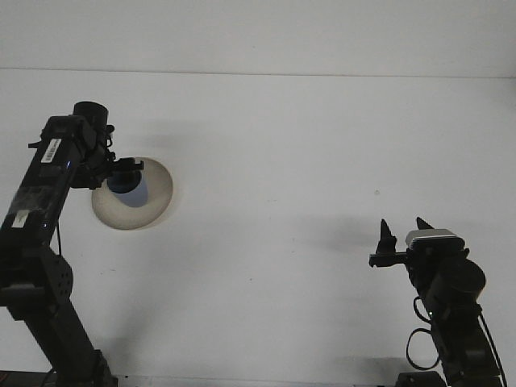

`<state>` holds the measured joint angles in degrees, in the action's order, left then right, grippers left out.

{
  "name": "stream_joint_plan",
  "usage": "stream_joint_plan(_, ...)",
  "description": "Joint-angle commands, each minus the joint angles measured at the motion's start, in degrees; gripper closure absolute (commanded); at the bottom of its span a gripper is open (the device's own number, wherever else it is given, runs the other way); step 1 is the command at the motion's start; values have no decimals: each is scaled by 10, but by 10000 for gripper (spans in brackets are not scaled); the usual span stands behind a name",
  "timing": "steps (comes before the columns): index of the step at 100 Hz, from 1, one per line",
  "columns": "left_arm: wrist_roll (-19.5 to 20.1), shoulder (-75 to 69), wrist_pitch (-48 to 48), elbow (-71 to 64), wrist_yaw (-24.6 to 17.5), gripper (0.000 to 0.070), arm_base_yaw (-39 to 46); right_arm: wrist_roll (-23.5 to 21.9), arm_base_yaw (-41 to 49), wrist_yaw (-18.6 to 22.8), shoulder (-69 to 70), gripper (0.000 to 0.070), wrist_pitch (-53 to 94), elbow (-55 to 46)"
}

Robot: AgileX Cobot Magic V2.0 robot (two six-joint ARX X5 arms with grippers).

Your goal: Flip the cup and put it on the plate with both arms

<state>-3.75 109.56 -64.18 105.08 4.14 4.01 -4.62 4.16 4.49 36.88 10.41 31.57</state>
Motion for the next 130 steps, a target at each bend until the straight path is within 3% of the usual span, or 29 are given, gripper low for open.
stream_joint_plan(1,5,-24,-6,20,-3,300,2,-1,1,0,3,204,-5,0)
stream_joint_plan(44,1,-192,-16,17,-3,300,1,-1,1,0,3,204,-5,0)
stream_joint_plan(64,-10,-270,33,-22,-3,300,-13,-1,1,0,3,204,-5,0)
stream_joint_plan(130,-19,-624,342,-476,-3,300,-56,-1,1,0,3,204,-5,0)
